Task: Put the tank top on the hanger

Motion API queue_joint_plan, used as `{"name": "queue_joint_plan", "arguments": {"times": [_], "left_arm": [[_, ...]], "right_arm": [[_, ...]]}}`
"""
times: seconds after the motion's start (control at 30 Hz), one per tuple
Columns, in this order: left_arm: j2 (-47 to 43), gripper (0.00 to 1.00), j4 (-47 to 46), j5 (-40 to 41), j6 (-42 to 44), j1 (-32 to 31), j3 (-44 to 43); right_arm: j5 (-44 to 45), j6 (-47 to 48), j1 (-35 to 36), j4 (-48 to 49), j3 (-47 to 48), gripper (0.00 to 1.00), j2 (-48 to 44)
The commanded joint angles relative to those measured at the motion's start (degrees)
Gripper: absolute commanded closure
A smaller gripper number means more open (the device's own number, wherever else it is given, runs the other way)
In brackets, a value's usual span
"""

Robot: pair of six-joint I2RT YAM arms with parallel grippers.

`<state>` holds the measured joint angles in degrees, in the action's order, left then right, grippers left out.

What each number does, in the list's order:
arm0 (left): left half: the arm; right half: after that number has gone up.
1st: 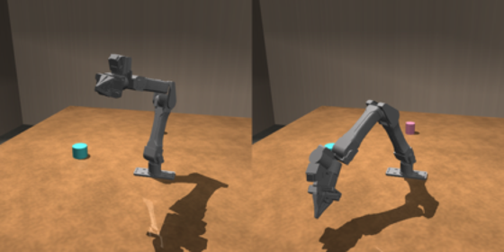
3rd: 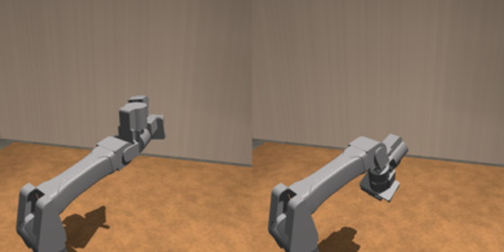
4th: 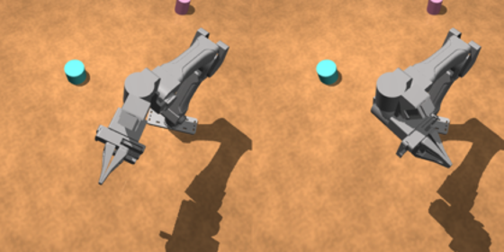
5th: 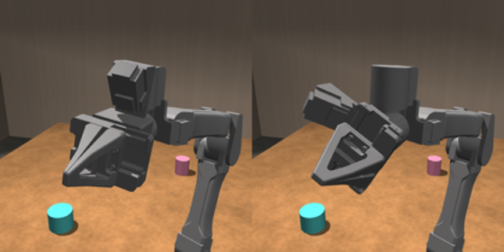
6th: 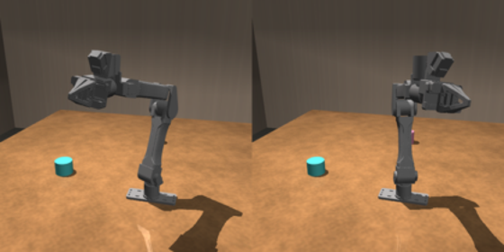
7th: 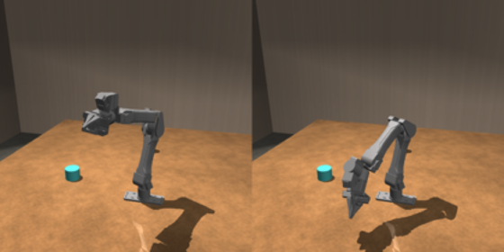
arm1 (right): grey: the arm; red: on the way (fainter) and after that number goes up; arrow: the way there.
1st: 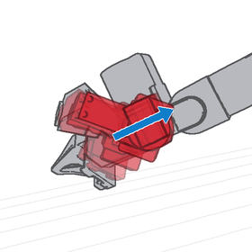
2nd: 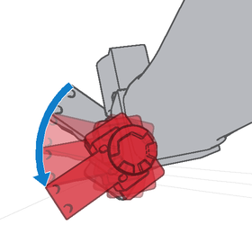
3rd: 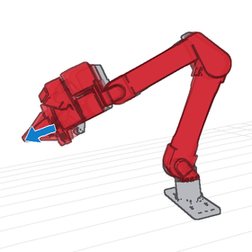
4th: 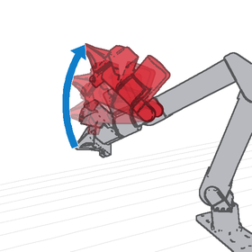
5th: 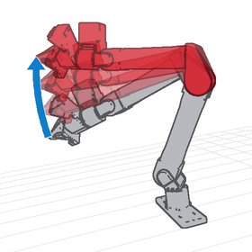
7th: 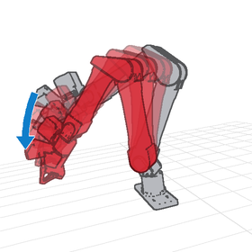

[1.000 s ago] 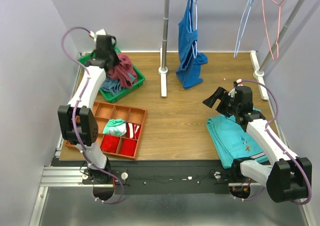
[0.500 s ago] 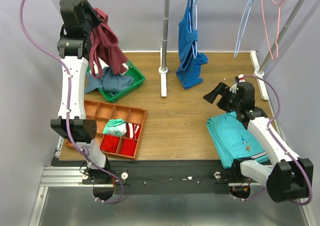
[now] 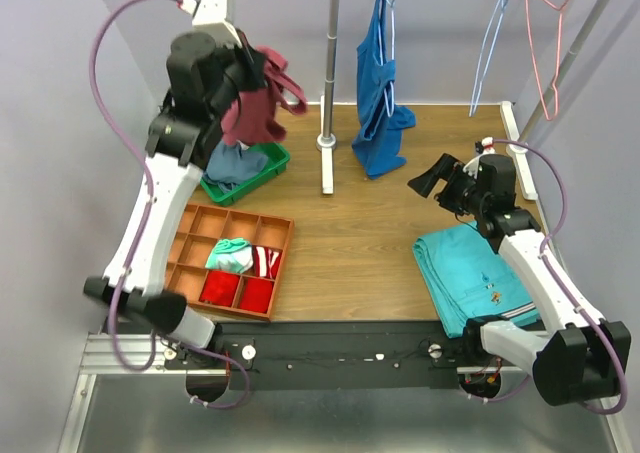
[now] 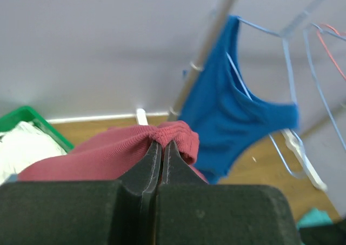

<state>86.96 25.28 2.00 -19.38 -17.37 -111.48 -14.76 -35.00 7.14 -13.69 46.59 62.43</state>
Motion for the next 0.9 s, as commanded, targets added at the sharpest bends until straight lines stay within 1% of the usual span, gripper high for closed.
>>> {"name": "queue_joint_plan", "arguments": {"times": [0.0, 0.03, 0.1, 0.13, 0.2, 0.27, 0.3, 0.37, 0.4, 0.43, 0.5, 0.53, 0.57, 0.63, 0.67, 0.7, 0.77, 0.8, 0.87], "left_arm": [[-12.76, 1.0, -6.73, 3.45, 0.57, -4.77, 8.64], [-13.56, 1.0, -6.12, 3.36, 0.31, -7.57, 10.22], [-15.05, 1.0, -4.72, 2.75, 0.83, -10.74, 11.19], [-15.41, 1.0, -3.93, 3.79, 1.35, -14.94, 11.2], [-15.94, 1.0, -2.17, 5.37, 2.67, -18.65, 11.11], [-16.47, 1.0, -1.64, 5.56, 1.28, -21.55, 12.68], [-17.17, 1.0, -1.72, 5.12, -0.03, -22.01, 14.17], [-18.22, 1.0, -4.16, 2.24, -2.32, -22.36, 22.15], [-19.18, 0.99, -5.58, 1.44, -5.55, -22.45, 25.75], [-19.28, 0.96, -7.24, 0.3, -7.15, -22.45, 33.71], [-18.41, 0.92, -11.2, -1.9, -11.36, -22.45, 40.96], [-17.79, 0.9, -11.82, -1.91, -12.78, -22.45, 47.0], [-17.18, 0.84, -13.05, -1.91, -13.4, -22.45, 49.58], [-16.03, 0.73, -13.94, -3.49, -14.37, -22.45, 55.55], [-15.94, 0.69, -14.2, -3.23, -14.63, -22.45, 57.06], [-16.2, 0.65, -14.38, -3.14, -14.81, -22.45, 58.38], [-17.08, 0.56, -13.6, -3.06, -14.03, -22.45, 60.85], [-17.78, 0.56, -13.24, -3.23, -13.5, -22.45, 61.2], [-18.23, 0.53, -11.4, -4.63, -11.31, -22.45, 61.21]], "right_arm": [[-0.09, 0.99, 0.25, -3.7, 3.51, 0.0, -2.66], [-0.09, 1.08, 0.25, -4.32, 3.77, 0.0, -3.02], [-0.26, 0.82, 0.16, -4.94, 4.3, 0.0, -4.07], [-0.35, 0.81, 0.16, -5.37, 4.56, 0.0, -4.51], [-0.35, 0.46, 0.25, -5.9, 4.91, 0.0, -5.74], [-0.18, 0.2, 0.25, -6.52, 4.83, 0.0, -6.62], [-0.09, 0.2, 0.25, -6.61, 4.74, 0.0, -6.97], [0.0, -0.15, 0.16, -7.22, 3.87, 0.0, -8.2], [-0.26, -0.33, 0.16, -7.31, 3.25, 0.0, -8.73], [-0.53, -0.5, 0.25, -7.31, 1.42, 0.0, -9.78], [-2.27, -1.12, 0.25, -6.96, -0.96, 0.0, -10.49], [-3.16, -1.21, 0.33, -6.53, -2.54, 0.0, -10.75], [-4.12, -1.56, 0.42, -6.17, -5.17, 0.0, -11.19], [-4.75, -1.73, 2.61, -6.43, -7.55, 0.0, -11.28], [-3.7, -2.08, 4.27, -6.69, -8.35, 0.0, -11.46], [-0.13, -2.52, 8.64, -6.96, -9.31, 0.0, -11.46], [3.85, -4.36, 13.41, -7.4, -9.93, 0.0, -11.9], [6.65, -5.07, 17.08, -7.49, -10.55, 0.0, -11.81], [7.82, -6.65, 19.31, -7.14, -11.43, 0.0, -11.55]]}}
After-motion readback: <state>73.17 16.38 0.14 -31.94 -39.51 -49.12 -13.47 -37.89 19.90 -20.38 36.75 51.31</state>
